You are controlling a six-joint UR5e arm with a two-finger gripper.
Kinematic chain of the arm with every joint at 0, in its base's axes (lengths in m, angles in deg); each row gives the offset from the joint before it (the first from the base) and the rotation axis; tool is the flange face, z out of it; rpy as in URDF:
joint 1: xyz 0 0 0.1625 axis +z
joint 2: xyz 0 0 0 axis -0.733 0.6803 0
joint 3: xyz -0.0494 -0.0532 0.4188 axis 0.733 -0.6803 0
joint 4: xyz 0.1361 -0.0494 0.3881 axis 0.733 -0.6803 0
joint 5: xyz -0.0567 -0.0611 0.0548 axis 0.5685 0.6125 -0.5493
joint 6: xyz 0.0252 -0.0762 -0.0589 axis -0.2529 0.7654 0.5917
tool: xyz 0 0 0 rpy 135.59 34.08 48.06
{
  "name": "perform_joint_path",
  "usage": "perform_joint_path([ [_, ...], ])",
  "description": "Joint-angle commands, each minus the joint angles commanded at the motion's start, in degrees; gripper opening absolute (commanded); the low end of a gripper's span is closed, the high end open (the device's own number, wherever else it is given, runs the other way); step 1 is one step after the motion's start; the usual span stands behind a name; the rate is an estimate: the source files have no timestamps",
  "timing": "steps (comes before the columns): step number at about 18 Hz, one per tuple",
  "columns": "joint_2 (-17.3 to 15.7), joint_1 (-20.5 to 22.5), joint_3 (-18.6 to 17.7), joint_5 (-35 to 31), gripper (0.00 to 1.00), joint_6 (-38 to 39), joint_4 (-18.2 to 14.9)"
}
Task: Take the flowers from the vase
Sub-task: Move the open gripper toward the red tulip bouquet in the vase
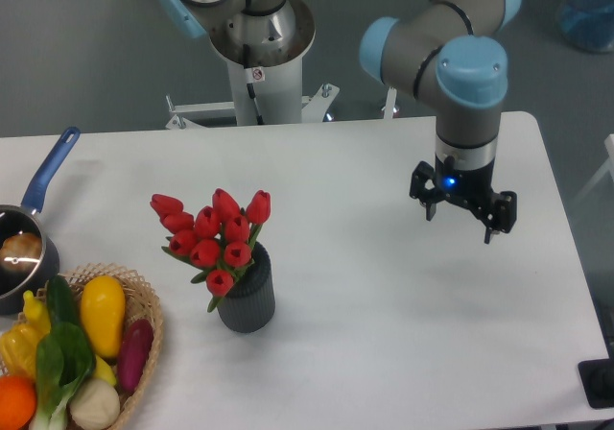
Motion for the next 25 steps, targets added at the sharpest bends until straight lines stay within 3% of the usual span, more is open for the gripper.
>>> perform_joint_path([
  [6,0.35,-0.78,-1.22,0.44,1.0,0.52,0.18],
  [13,-5.0,-5.27,-11.41,4.66,1.0,0.61,0.44],
  [17,-5.97,-5.89,-12.92,5.35,1.0,0.7,0.61],
  [21,-9.31,-6.15,-12.83,19.21,1.0,0.18,0.35],
  [25,-10.37,-8.34,-13.01,25.56,1.0,0.0,0.44],
])
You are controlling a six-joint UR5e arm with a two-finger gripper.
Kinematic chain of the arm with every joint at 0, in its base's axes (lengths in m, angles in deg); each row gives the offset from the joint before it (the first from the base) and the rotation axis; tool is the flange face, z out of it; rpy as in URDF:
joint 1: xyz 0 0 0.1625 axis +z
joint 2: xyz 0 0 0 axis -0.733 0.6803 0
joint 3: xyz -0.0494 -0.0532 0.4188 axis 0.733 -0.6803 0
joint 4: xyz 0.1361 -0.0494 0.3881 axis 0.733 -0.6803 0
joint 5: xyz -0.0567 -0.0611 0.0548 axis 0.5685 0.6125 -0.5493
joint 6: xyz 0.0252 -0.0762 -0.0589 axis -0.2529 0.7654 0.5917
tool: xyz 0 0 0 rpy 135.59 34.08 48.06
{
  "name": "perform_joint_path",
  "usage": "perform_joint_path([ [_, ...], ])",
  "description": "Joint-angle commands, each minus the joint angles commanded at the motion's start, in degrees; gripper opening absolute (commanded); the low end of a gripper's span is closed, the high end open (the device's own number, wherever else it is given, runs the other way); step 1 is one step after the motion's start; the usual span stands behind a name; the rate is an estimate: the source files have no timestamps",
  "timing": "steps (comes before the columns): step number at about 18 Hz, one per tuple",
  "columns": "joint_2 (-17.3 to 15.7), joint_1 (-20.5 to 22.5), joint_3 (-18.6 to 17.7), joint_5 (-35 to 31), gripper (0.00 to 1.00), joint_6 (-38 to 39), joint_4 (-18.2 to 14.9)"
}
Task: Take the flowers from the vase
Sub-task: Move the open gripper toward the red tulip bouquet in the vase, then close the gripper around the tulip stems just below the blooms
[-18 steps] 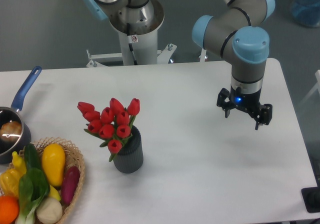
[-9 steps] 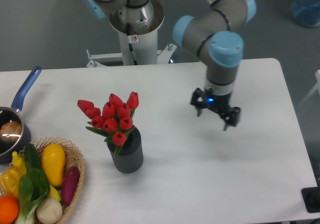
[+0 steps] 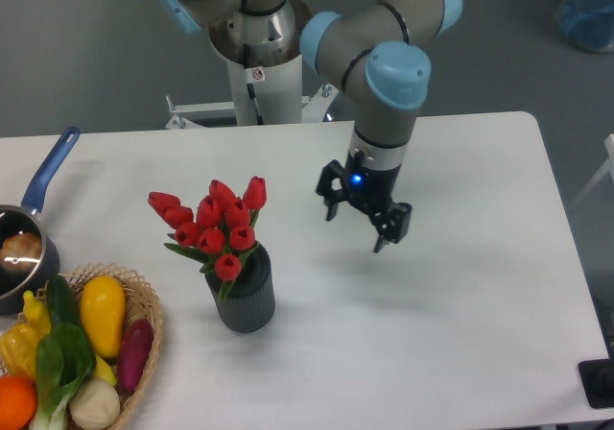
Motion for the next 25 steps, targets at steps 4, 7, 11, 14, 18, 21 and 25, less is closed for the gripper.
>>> perform_joint_path([
  [4,-0.96,0.08,-0.61,9.75,1.0,-5.96,-0.09],
  [7,-1.84,-0.01,-1.32,15.21,1.0,-7.65,-0.17],
  [11,-2.11,-1.23,-1.76,16.45,1.0,-7.74,-0.09],
  [14,-1.85,-1.5,-1.84,17.24,1.0,-7.82,0.0],
  [18,-1.5,-1.5,-1.84,22.86,0.95,-12.82,0.0],
  [21,-1.49,-1.06,-2.63,23.66,0.71,-14.06,0.0],
  [25,-1.49,-0.89,-4.13,24.01,0.16,-13.8,-0.09],
])
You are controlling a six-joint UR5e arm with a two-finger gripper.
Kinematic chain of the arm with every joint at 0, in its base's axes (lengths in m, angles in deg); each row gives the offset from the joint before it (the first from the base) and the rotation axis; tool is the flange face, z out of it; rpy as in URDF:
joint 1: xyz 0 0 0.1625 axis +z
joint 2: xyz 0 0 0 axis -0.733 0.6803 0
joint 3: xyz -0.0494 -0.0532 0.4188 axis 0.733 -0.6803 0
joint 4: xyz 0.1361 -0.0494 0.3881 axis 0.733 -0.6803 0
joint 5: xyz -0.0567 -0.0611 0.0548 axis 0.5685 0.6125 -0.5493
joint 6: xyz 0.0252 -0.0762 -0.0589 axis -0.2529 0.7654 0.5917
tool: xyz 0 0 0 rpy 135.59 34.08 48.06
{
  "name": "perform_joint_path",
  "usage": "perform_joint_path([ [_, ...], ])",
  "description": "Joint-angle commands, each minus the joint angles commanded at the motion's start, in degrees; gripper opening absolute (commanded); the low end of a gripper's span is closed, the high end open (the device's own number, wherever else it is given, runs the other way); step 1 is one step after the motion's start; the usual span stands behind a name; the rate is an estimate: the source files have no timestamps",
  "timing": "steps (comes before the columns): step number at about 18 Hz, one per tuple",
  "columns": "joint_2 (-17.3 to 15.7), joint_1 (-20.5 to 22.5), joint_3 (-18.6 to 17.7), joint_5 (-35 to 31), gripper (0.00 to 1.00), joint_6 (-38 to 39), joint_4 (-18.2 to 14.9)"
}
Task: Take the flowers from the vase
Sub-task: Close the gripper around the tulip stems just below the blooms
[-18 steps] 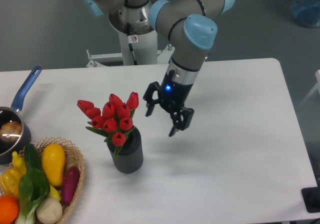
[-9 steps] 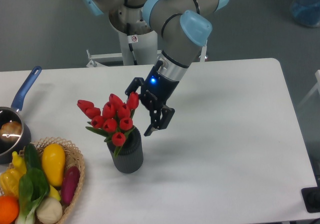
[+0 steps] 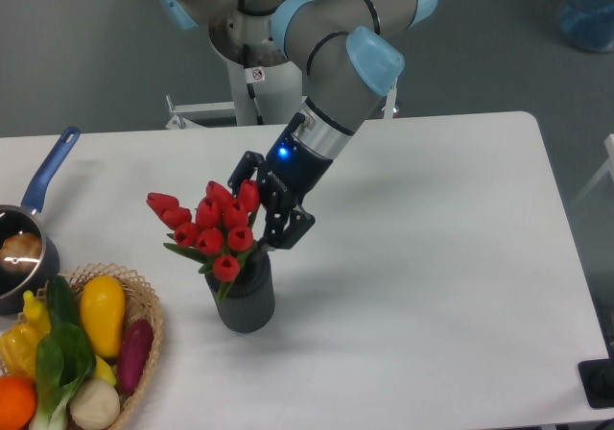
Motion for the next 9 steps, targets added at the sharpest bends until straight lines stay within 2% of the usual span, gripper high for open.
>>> perform_joint_path([
  [1,0.0,0.09,-0.18,0.09,0.0,0.18,0.0],
  [6,-0.44,0.88,-0.53,0.26,0.0,2.02,-0.09],
  [9,-0.53,0.88,0.78,3.15,0.0,4.22,0.0],
])
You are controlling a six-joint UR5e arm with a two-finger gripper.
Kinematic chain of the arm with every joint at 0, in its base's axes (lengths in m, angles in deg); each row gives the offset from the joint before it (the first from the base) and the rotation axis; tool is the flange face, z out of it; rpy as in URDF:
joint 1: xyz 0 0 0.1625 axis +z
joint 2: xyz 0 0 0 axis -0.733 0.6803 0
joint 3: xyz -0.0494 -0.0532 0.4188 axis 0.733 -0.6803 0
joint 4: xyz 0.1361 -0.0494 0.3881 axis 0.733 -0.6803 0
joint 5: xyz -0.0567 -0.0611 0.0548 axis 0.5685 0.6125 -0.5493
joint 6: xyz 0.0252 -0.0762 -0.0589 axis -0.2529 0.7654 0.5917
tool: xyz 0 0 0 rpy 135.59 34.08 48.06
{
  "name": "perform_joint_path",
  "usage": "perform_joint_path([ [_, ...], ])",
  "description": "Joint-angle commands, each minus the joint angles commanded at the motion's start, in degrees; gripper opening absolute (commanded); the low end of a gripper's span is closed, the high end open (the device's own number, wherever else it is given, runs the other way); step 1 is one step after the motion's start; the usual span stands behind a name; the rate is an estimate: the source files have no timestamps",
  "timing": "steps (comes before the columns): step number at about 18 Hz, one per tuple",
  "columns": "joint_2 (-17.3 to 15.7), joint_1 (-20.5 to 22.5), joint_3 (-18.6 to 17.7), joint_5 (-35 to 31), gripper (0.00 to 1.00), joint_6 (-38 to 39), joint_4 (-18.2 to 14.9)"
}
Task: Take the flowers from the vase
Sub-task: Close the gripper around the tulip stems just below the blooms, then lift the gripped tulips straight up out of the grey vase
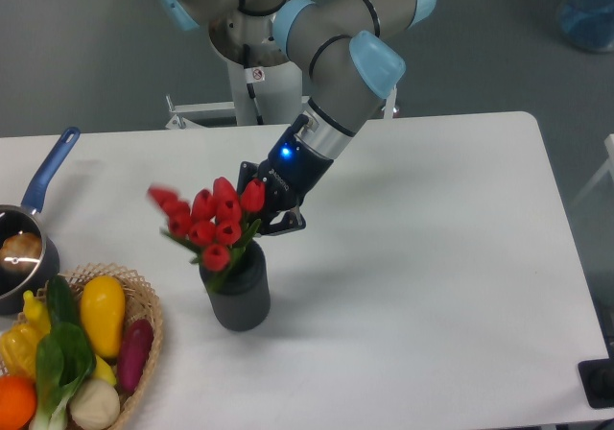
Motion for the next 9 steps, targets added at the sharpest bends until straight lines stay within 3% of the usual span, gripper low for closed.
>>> perform_joint_path([
  [4,-0.35,0.61,3.16,3.79,0.0,5.0,0.0],
  [9,-3.16,0.97,5.1,5.73,0.0,9.14,-0.61],
])
